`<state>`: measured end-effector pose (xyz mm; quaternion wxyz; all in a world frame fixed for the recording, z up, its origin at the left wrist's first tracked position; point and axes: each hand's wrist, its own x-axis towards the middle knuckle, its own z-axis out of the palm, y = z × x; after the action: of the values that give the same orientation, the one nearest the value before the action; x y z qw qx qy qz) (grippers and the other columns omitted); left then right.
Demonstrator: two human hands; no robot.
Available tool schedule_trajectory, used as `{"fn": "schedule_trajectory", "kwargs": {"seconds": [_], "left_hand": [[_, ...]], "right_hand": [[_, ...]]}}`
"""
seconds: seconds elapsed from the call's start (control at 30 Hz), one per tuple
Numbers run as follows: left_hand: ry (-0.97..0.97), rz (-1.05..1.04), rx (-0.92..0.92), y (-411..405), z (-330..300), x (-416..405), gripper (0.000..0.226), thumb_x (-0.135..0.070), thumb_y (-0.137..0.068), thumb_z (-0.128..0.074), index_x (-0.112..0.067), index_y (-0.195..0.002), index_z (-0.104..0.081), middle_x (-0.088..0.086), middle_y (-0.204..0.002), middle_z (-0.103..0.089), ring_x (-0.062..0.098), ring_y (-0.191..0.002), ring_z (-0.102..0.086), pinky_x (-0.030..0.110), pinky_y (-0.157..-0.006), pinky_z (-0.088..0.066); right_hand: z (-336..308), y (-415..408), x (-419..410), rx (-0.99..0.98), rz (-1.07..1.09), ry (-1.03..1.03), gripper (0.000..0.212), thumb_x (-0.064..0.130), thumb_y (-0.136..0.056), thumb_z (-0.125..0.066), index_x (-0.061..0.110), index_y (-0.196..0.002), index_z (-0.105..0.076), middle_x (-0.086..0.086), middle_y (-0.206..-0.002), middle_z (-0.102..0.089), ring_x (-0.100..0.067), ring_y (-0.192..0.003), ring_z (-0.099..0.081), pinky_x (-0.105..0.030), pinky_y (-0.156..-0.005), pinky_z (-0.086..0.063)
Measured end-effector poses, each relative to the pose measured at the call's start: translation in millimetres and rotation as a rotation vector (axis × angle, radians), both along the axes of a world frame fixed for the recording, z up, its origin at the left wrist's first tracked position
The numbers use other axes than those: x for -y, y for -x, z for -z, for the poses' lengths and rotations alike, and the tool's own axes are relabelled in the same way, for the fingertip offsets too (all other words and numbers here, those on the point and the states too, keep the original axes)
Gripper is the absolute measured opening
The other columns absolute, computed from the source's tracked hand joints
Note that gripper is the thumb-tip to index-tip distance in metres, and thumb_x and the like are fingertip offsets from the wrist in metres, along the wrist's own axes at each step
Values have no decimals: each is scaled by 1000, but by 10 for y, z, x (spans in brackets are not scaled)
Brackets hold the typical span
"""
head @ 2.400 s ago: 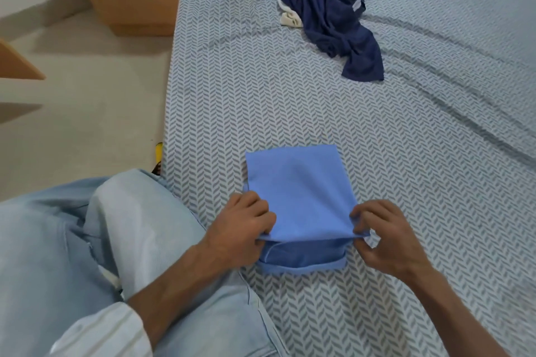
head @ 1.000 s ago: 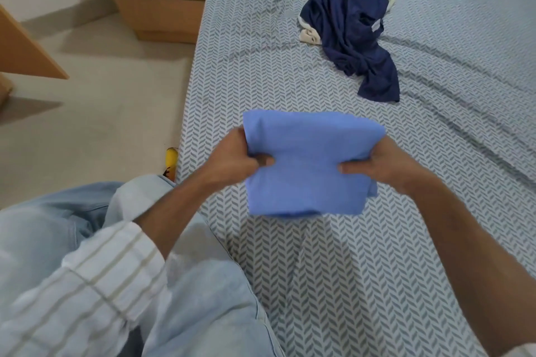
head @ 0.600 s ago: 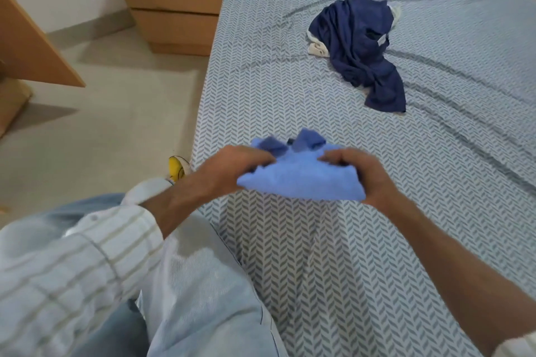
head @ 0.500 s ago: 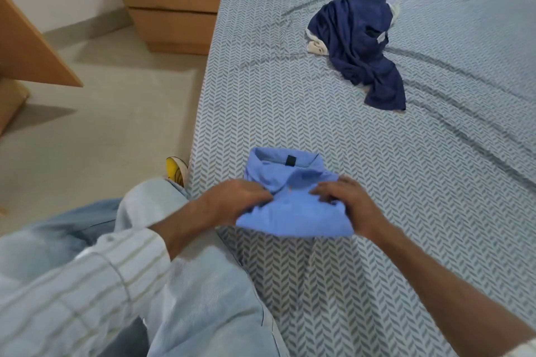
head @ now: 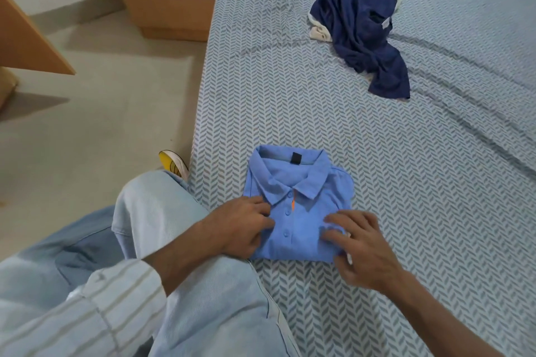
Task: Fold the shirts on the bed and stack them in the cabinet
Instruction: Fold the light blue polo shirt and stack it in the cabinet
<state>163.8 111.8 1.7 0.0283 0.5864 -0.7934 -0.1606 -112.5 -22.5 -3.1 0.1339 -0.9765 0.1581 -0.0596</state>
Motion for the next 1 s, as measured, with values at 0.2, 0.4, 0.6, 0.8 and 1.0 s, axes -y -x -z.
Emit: {"fn": "schedule_trajectory", "kwargs": {"seconds": [0.2, 0.4, 0.6, 0.8, 1.0], "left_hand": [[19, -334, -308, -107, 12, 113, 28, -9, -91, -53, -13, -110, -73, 5, -105, -71, 22, -100, -63, 39, -87, -53], [115, -463, -353, -421, -183, 658, 45, -11, -83, -43, -2, -118, -70, 17, -116, -69, 34, -106, -65, 41, -92, -50], [-261, -294, 16, -493, -191, 1063, 36, 2, -87, -58, -13, -116, -72, 11, -110, -72, 29, -98, -64, 37, -83, -50], [-140, -381, -62, -488, -93, 999, 21, -4, -90, -58, -12, -100, -74, 9, -99, -66, 20, -82, -48, 38, -73, -46], [-86, -425, 50, -179, -179, 911, 30, -30, -82, -46, -28, -86, -76, -6, -79, -67, 21, -86, -39, 38, -83, -42]], "right_hand": [[14, -293, -57, 52, 156, -15, 18, 29, -77, -53, 27, -82, -70, 13, -90, -69, -16, -83, -62, -33, -77, -33], [-146, -1286, 84, 18, 397, 15, 14, 30, -90, -58, 25, -93, -71, 6, -80, -67, -22, -81, -58, -34, -70, -28], [-154, -1784, 190, -405, 466, -208, 31, 40, -98, -48, 26, -75, -63, 4, -78, -61, -21, -90, -46, -38, -73, -27], [-77, -1461, 169, -239, 588, -245, 38, 37, -98, -50, 28, -61, -43, 8, -63, -43, -21, -92, -48, -45, -82, -32], [-181, -1199, 552, -227, 365, -178, 36, 12, -84, -53, 35, -108, -68, 10, -122, -56, -21, -130, -35, -48, -94, -29]]}}
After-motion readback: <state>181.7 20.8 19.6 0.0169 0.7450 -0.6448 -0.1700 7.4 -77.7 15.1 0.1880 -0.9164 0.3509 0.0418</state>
